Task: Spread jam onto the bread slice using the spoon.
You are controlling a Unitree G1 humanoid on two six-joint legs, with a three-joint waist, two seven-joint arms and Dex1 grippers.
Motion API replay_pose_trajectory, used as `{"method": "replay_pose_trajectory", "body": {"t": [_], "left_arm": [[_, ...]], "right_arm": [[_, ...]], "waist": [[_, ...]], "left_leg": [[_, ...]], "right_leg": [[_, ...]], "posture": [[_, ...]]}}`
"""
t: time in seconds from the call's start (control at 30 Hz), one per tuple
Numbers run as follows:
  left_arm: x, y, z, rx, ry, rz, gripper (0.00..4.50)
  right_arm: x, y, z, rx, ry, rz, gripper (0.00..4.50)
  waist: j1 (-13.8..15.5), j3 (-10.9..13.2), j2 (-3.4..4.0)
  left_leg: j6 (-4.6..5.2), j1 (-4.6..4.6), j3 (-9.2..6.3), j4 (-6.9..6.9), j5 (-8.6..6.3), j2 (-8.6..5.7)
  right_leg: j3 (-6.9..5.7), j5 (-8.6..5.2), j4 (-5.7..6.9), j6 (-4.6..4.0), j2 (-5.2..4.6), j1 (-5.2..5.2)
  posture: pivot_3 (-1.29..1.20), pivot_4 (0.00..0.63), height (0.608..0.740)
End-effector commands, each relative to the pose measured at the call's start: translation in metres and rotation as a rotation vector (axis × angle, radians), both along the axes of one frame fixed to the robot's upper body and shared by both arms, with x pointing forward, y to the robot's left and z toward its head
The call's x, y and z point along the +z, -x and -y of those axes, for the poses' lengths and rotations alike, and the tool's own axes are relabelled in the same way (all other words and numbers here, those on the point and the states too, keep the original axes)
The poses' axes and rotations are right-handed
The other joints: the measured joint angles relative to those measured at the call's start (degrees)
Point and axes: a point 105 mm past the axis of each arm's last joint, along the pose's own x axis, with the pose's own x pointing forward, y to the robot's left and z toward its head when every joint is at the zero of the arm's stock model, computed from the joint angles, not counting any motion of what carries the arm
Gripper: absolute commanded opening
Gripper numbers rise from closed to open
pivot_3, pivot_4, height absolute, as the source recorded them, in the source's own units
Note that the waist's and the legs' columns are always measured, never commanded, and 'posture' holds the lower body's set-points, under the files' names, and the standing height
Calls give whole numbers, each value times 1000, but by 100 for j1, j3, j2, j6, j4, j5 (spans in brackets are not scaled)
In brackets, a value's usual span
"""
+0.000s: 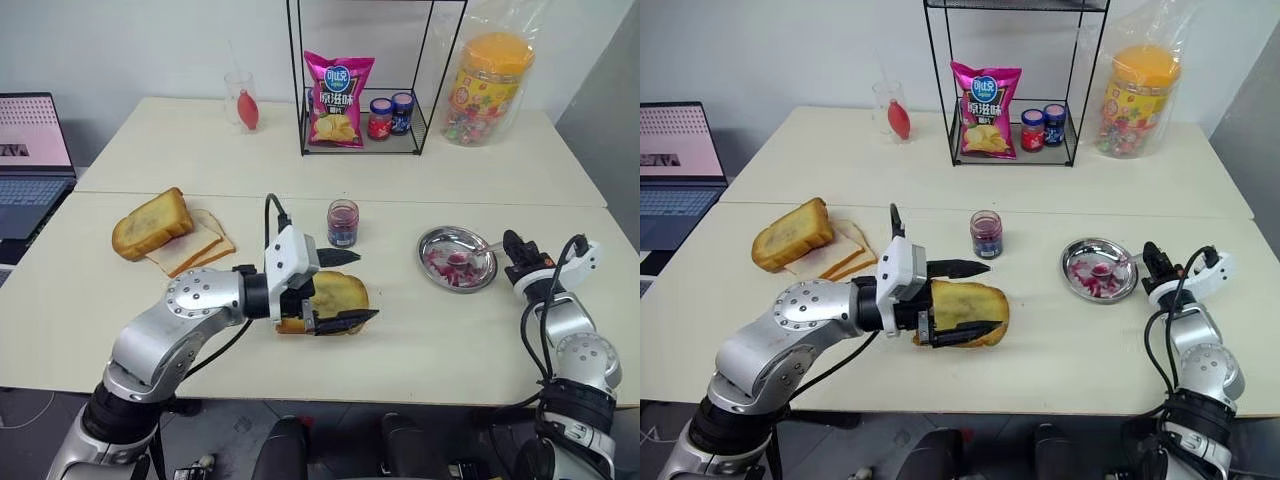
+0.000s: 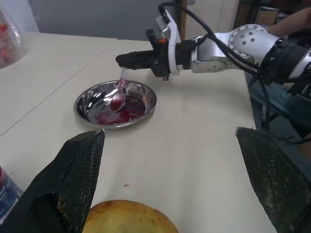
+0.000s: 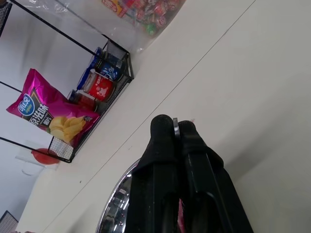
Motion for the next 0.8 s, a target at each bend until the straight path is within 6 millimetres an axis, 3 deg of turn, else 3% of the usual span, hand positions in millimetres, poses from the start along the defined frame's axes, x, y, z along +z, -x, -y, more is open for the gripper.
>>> {"method": "replay_pose_trajectory", "body": {"t": [0.03, 0.07, 0.2, 0.33, 0.4, 0.47, 0.53, 0.67, 0.8], "left_arm": [[10, -6, -18, 116, 20, 44, 4500], [10, -7, -21, 135, 24, 44, 4500], [11, -22, -52, 333, 51, 59, 4500], [11, -25, -58, 368, 58, 57, 4500], [8, -31, -79, 455, 48, 38, 4500], [7, -37, -97, 530, 47, 36, 4500], [9, -41, -107, 580, 51, 56, 4500], [3, -41, -109, 596, 20, 68, 4500], [2, -42, -114, 645, 39, 66, 4500]], "right_arm": [[60, 9, -10, 100, 122, 179, 45], [66, 10, -13, 120, 136, 194, 45], [121, 15, -51, 268, 288, 337, 45], [130, 13, -60, 295, 309, 358, 45], [157, -1, -109, 415, 398, 458, 45], [171, -10, -152, 508, 483, 524, 45], [175, -18, -182, 569, 542, 571, 45], [174, -32, -208, 588, 589, 601, 45], [155, -39, -233, 640, 720, 627, 45]], "waist": [[0, 4, 10], [0, 6, 14], [-56, 12, 27], [-30, 4, 15], [-21, 8, 21], [-135, 21, 42], [-196, 20, 42], [-96, 7, 18], [-1, 7, 18]], "left_leg": [[0, 0, 1, 0, 0, 0], [0, 0, 1, -1, 0, 0], [0, 7, 3, -2, 0, 5], [2, 10, -1, -1, 1, 6], [2, 9, -3, -1, 1, 5], [2, 9, 17, 2, 1, 3], [11, 13, 39, -3, 7, 8], [12, 11, 29, -12, 7, 22], [10, -33, 24, -6, 6, 4]], "right_leg": [[1, 0, 0, 0, 0, -1], [0, 0, 0, 0, 0, -1], [4, -4, 5, 5, 4, -2], [-1, -8, 6, 13, 6, 2], [-4, -8, -1, 12, 6, 6], [18, -1, 2, 17, 3, -4], [47, 13, 9, 21, 10, -21], [32, 9, 11, 3, 24, -24], [22, 27, -2, -11, 2, -51]], "posture": [[0, 150, 740], [0, 150, 740], [0, 150, 740], [0, 150, 740], [0, 150, 740], [0, 150, 740], [0, 150, 740], [0, 150, 740], [0, 150, 740]]}}
